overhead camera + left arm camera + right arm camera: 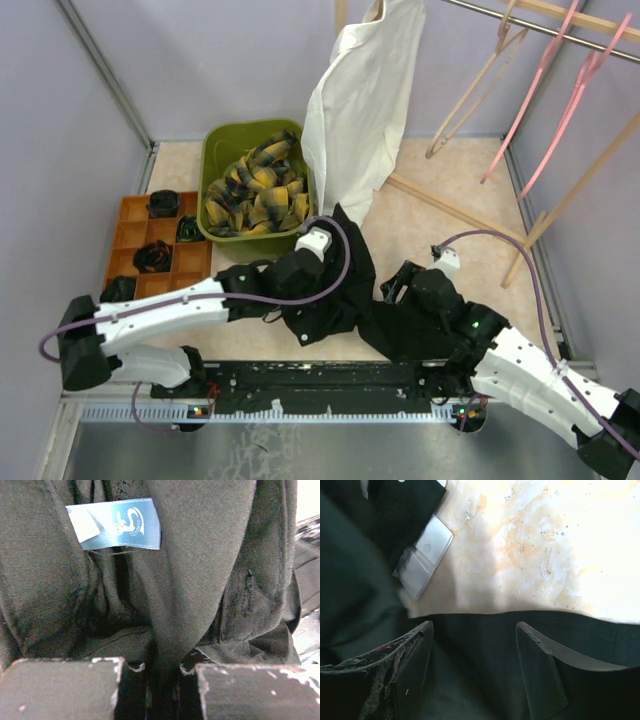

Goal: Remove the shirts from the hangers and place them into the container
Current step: Pick up the shirt from the center of the board, then place the shirt in the bin.

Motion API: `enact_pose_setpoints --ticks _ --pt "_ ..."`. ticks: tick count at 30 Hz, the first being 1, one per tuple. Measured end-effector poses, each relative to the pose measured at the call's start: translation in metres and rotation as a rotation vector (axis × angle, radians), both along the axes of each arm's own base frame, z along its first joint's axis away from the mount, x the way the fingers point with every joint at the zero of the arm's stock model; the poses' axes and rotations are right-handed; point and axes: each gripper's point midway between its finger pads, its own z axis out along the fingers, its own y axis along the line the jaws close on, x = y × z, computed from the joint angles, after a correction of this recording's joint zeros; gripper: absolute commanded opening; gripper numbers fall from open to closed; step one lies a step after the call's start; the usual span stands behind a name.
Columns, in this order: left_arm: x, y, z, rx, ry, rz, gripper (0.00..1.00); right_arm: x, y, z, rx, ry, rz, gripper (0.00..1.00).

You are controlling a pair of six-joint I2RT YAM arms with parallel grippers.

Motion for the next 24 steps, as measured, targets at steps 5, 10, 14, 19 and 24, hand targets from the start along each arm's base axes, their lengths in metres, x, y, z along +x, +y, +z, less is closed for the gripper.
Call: enact_pose_setpoints --ticks 5,10,14,19,24 --pt "0.007 0.007 0.064 -0.092 -0.111 -0.003 0.0 0.0 0.0 0.0 0.001 0.0 0.0 0.68" --pt "0.016 0.018 0.116 -0.132 -0.195 0.008 0.0 0.0 0.0 0.001 0.005 -0.001 -0.002 0.68" --pt "0.046 0.041 0.166 -0.159 -0.266 0.092 0.0 -0.002 -0.002 0.002 0.011 -0.004 -0.004 0.68" --pt "0.109 0.109 0.24 -0.151 -0.415 0.317 0.0 -0.002 -0.003 0.007 0.024 -0.019 -0.008 0.68" --pt "0.156 0.15 0.29 -0.097 -0.517 0.45 0.0 -0.002 -0.004 0.007 0.023 -0.019 -0.01 0.68"
